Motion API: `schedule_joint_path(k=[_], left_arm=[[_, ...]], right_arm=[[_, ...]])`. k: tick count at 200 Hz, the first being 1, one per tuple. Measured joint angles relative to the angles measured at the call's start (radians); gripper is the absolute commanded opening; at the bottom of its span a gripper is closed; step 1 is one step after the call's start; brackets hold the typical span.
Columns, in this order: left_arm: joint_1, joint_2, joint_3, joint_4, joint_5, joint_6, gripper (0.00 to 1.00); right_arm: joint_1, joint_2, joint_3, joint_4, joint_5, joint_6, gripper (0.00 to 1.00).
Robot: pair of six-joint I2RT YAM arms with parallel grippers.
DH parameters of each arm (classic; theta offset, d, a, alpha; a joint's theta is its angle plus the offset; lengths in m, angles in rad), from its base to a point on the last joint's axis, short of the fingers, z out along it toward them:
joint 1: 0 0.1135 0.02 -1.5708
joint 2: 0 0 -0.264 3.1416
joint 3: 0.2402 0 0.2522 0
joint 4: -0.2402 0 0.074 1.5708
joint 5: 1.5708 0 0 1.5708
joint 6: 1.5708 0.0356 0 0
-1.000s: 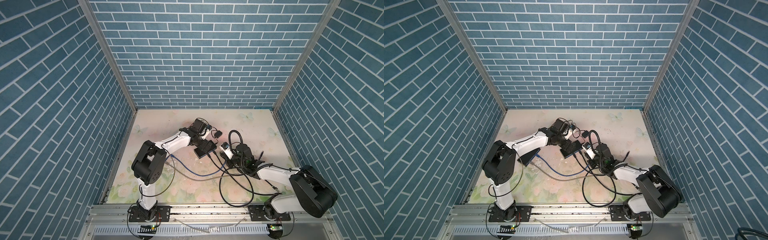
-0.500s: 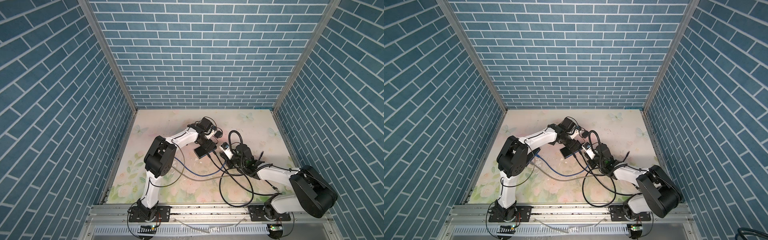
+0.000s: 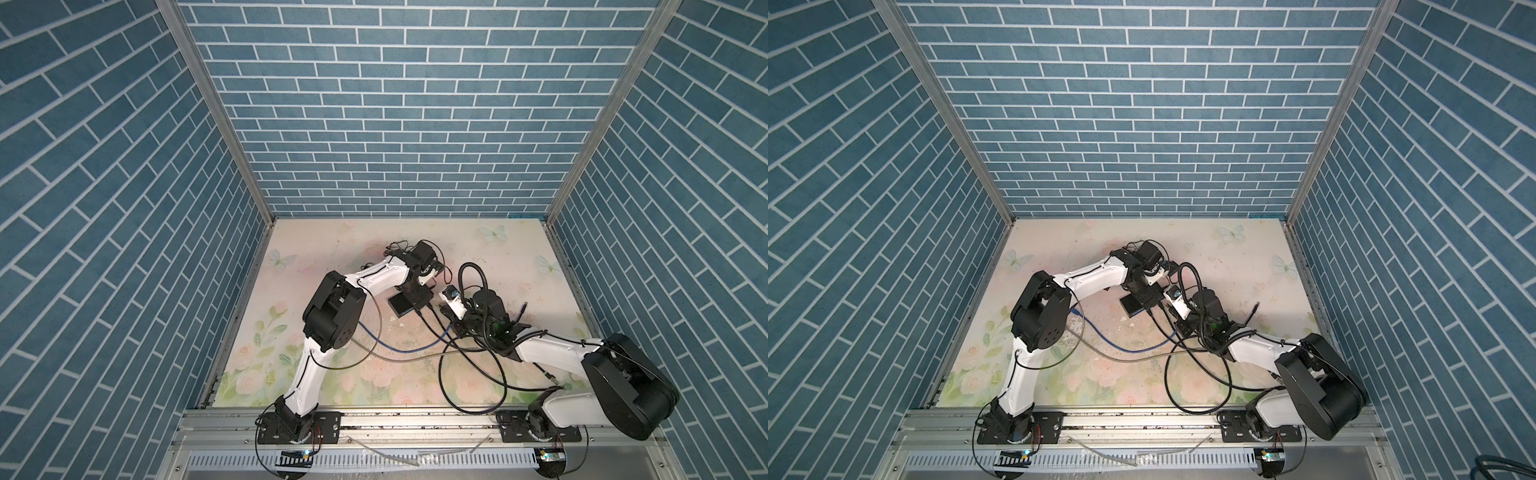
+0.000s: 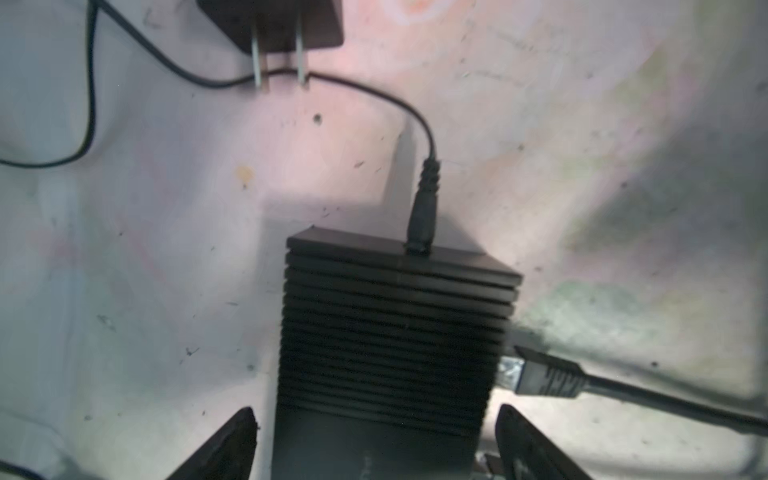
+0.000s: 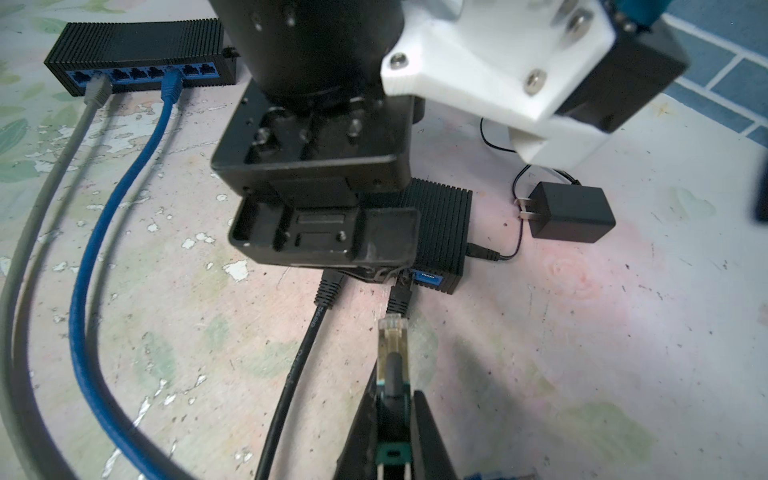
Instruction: Insert the plug into the switch port
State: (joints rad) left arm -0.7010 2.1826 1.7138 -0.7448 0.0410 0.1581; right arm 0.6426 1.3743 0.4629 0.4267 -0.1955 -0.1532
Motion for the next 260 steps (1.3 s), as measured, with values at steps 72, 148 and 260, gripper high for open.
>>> schedule_joint_path(k=[72,148,260], left_arm=[[0.0,0.074,0.074,-0.026,0.004,-0.029,0.7],[0.0,0.075,0.077,-0.038,0.023,-0.099,0.49],[0.01,-0.069,-0.029,0.024,0.129,-0.306,0.38]], right_arm=[[0.034,0.0,-0.006,0.01,0.002,0.0,0.0],[0.072,-0.018,-0.038,0.044,-0.002,-0.018,0.0],[0.164,0.004,-0.083,0.123,-0.029,-0.064,0.0]])
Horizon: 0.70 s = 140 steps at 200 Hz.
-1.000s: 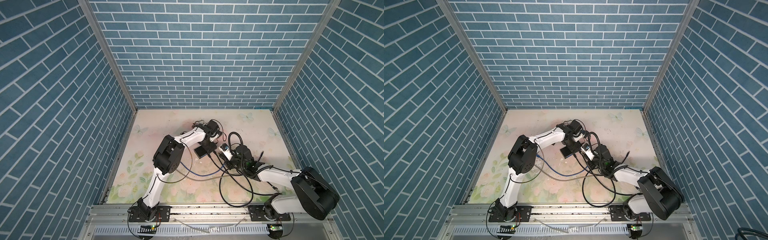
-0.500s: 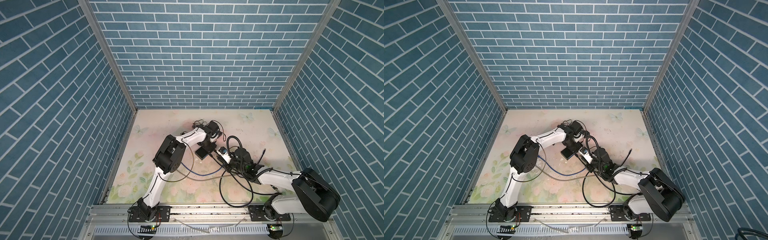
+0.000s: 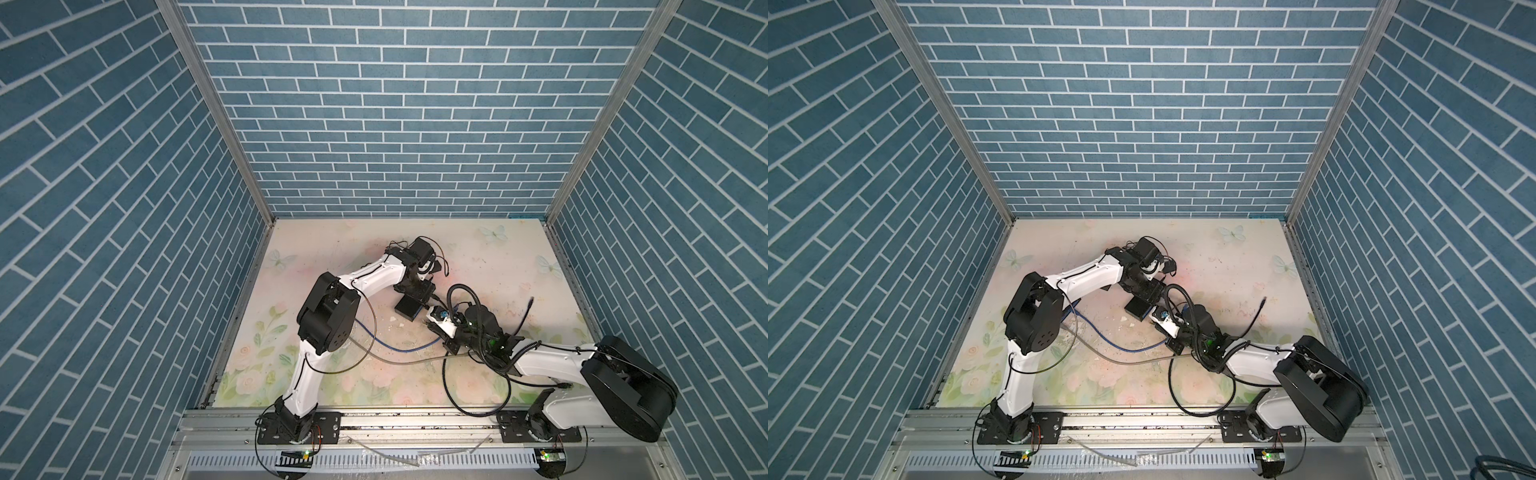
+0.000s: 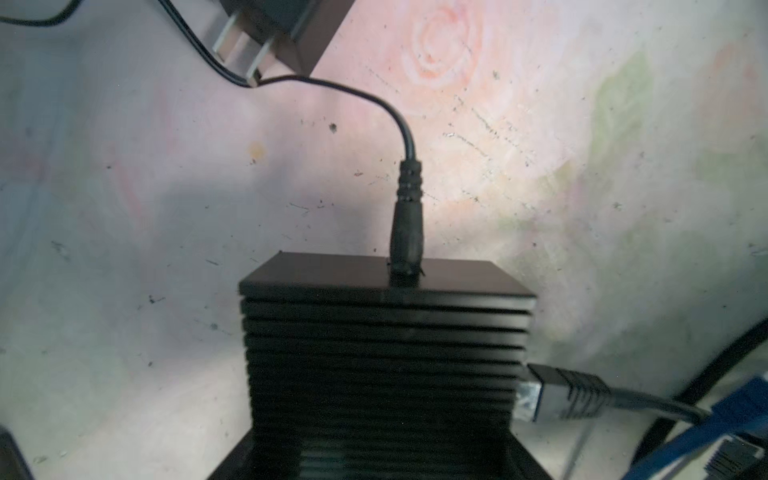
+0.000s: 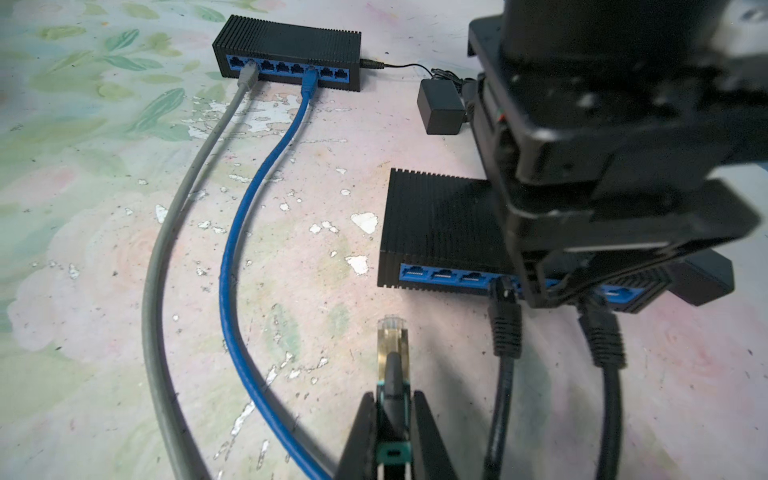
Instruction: Insert the plug into the switch port
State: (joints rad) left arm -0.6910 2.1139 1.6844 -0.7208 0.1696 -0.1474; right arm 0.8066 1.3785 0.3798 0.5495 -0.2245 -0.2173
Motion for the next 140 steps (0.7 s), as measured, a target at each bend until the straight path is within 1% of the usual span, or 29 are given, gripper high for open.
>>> schedule_joint_path(k=[39,140], left_arm=[[0.0,-0.027,-0.031,0.012,0.0,-0.029,0.37],[0.002,-0.029,-0.064,0.04,0.0,-0.064,0.36]], right_arm=[[0.018,0.06,0.004,0.034,0.019,0.001,0.0],[0.031,0.119,0.068,0.064,0.047,0.002,0.0]])
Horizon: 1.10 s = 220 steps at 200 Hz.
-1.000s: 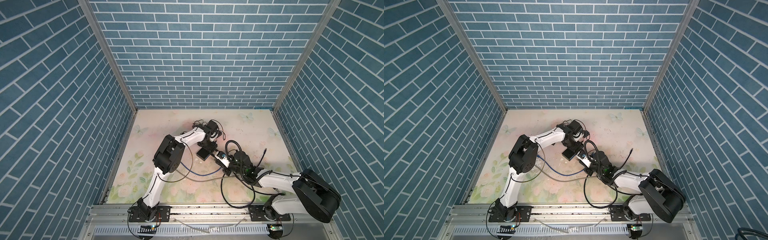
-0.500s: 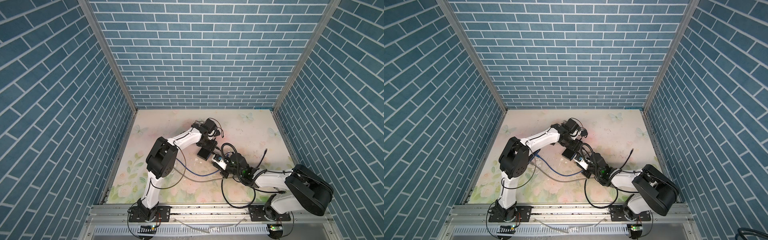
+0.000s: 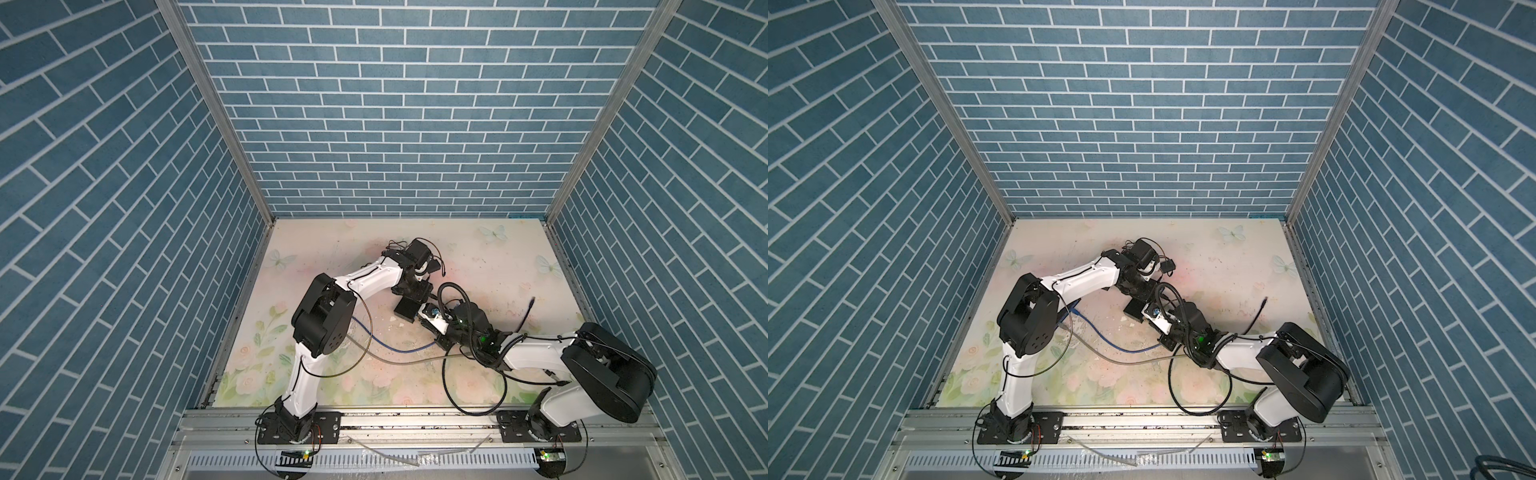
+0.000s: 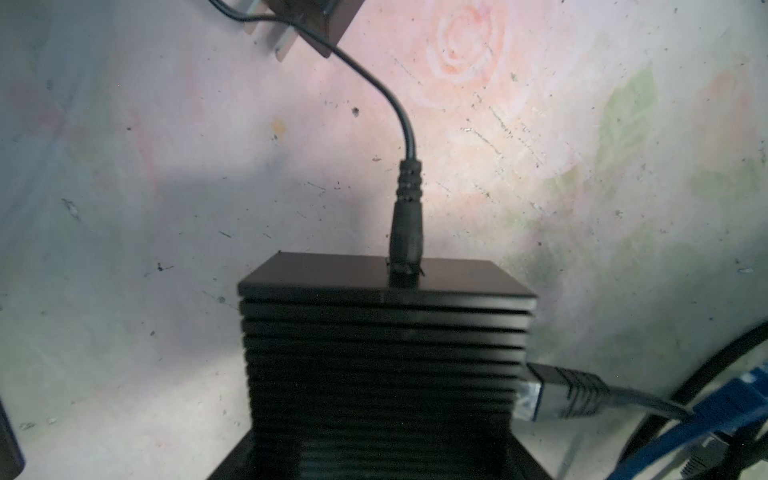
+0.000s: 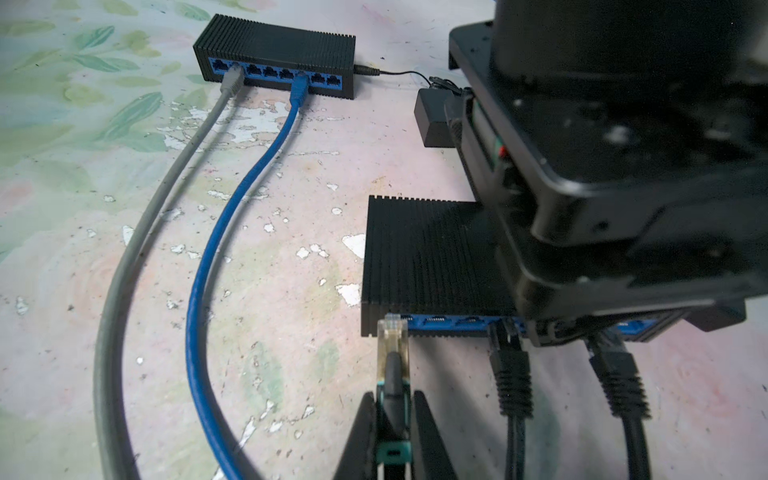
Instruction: Insert the plug into the switch port
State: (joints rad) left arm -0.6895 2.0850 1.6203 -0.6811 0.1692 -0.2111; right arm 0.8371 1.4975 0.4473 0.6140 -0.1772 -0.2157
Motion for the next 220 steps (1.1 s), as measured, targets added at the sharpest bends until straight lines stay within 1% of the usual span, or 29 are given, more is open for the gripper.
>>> schedule_joint_path(k=[97,139,196,220], left_arm=[[0.0,-0.017,-0.01,0.01,-0.003,-0.007,0.35],[-0.002,-0.043,-0.042,0.044,-0.008,-0.018,0.35],[0.0,-0.059,-0.07,0.075,-0.02,-0.037,0.31],[-0.004,-0.061,-0.092,0.096,-0.043,-0.057,0.29]], right_arm=[[0.001,0.025,0.019,0.001,0.027,-0.001,0.0],[0.003,0.041,0.042,-0.007,0.028,-0.001,0.0],[0.006,0.058,0.057,-0.008,0.031,-0.001,0.0],[0.012,0.087,0.07,-0.006,0.037,-0.001,0.0]])
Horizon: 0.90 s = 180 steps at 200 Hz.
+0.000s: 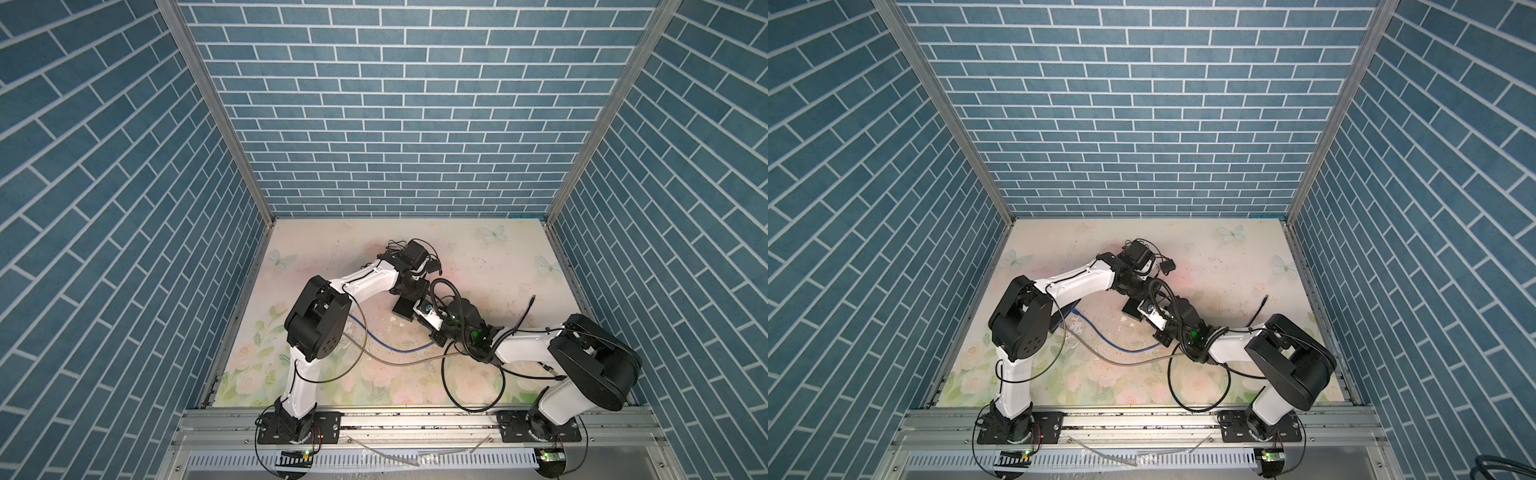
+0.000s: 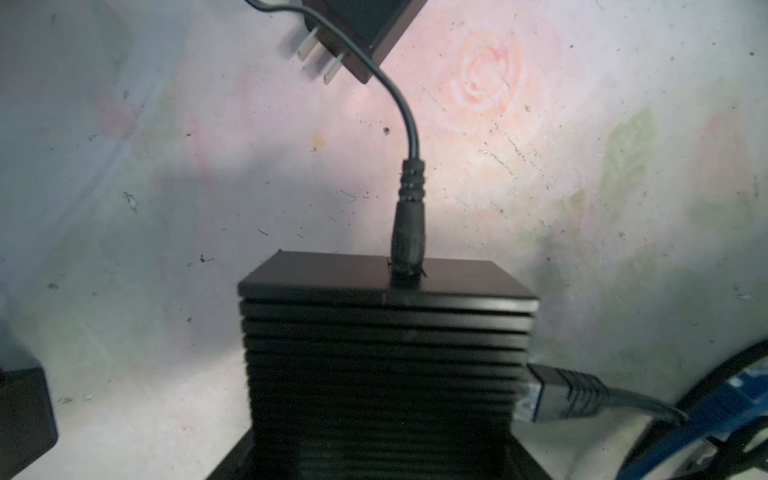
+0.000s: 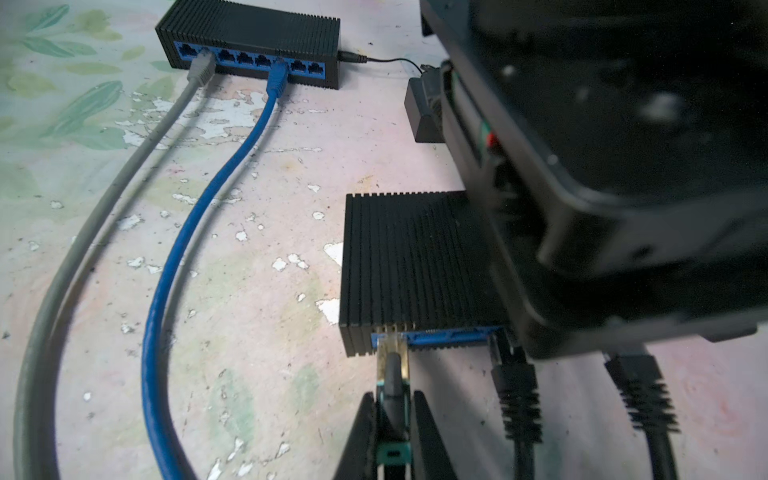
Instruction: Insert the plug into the switch port
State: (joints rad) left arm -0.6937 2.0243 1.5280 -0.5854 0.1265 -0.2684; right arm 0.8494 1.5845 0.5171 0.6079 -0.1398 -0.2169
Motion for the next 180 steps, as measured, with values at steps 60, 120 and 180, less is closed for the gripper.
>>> schedule_joint_path(k=[60,120,180], left_arm=[[-0.009,-0.042,-0.072,0.049,-0.053,-0.053,0.28],[-0.002,-0.085,-0.104,0.089,-0.068,-0.06,0.28],[-0.002,-0.085,-0.112,0.098,-0.083,-0.069,0.28]], right_arm=[[0.019,0.05,0.001,0.066,0.016,-0.014,0.0],[0.018,0.077,0.001,0.154,0.013,-0.054,0.0],[0.018,0.098,0.014,0.163,0.006,-0.055,0.0]])
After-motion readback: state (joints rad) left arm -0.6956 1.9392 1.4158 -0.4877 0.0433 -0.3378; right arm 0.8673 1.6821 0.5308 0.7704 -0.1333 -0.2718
